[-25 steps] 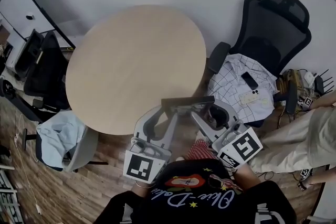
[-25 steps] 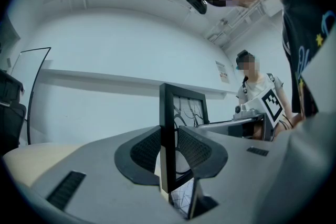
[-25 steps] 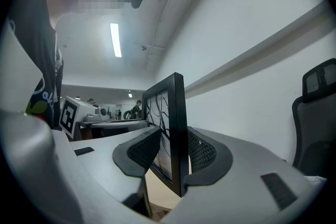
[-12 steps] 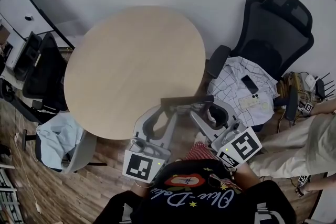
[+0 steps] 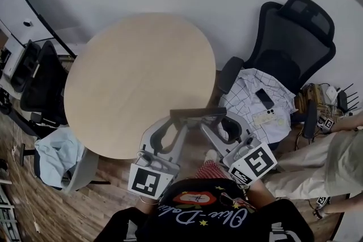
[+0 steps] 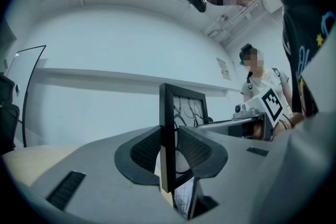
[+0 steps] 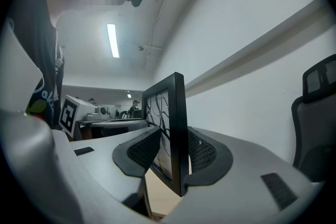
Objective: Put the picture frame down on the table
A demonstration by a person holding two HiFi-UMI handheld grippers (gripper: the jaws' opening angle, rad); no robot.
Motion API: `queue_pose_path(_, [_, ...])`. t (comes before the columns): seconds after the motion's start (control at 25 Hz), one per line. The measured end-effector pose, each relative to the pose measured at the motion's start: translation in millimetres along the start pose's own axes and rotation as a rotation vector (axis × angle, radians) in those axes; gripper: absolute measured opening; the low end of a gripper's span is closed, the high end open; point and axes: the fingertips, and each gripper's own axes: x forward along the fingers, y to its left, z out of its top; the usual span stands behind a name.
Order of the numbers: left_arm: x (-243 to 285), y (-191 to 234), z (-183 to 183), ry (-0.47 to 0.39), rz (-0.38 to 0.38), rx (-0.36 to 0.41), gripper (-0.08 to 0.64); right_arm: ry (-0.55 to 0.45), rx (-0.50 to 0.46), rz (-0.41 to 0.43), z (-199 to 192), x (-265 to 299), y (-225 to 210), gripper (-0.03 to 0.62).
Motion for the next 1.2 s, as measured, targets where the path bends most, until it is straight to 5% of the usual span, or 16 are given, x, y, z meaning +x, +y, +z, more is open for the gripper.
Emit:
queue_pose_path(0.8, [45.8, 22.4, -10.9, 0.016, 0.061, -0.018, 0.089, 0.029, 0.028, 0.054, -12.0, 28.0, -47.0, 0.126])
queue_pose_path(1.2, [75.6, 29.2, -13.3, 0.046, 0.084, 0.032, 0.089, 0.002, 0.052, 0.089, -12.7, 38.9, -77.5, 0.127])
